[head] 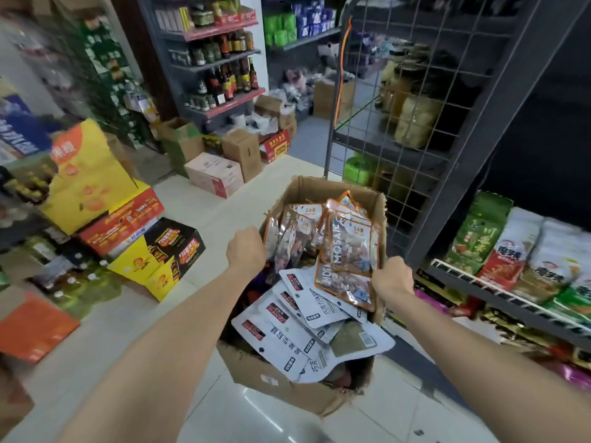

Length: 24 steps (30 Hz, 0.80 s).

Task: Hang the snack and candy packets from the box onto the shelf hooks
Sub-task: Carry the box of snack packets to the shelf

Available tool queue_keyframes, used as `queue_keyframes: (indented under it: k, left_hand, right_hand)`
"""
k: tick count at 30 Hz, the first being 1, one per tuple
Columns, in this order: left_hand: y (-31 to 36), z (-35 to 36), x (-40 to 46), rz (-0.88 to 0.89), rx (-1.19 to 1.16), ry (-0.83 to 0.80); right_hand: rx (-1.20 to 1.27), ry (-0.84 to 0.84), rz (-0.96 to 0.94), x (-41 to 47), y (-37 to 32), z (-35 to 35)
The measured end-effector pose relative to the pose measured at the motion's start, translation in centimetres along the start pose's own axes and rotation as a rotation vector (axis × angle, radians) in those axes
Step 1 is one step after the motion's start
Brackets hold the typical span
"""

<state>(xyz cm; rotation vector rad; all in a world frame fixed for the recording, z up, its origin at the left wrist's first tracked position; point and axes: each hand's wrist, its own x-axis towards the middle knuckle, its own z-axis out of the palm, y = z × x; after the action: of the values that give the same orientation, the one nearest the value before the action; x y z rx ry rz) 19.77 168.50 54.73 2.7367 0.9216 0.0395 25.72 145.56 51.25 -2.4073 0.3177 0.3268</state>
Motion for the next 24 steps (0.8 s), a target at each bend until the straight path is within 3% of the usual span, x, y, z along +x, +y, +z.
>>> queue_keyframes:
  k: [6,10,18,21,24]
  left_hand:
    - [1.5,0.3,2.6,0.108,0.045,0.015]
    - [1.4,0.6,3.6,0.081,0.042,0.015]
    - [0.2,1.1,3.4,0.079,-0.127,-0.011]
    - [0.1,1.3,3.2,0.101,-0.242,-0.086]
    - [0.2,1.5,2.8,0.135,-0.198,-0.170]
  right_hand:
    - [-0.025,0.017,-0.004,0.0,0.5,0.3]
    - [-0.063,-0.047,-0.023,-0.1,-0.2,-0.1]
    - [-0.257,-0.041,-0.043,-1.1,-2.7,0.5]
    - [-0.252,-0.058,0.009,-0.6,-2.6,0.2]
    - [-0.224,-0.080,-0.014,-0.5,-2.3,-0.4]
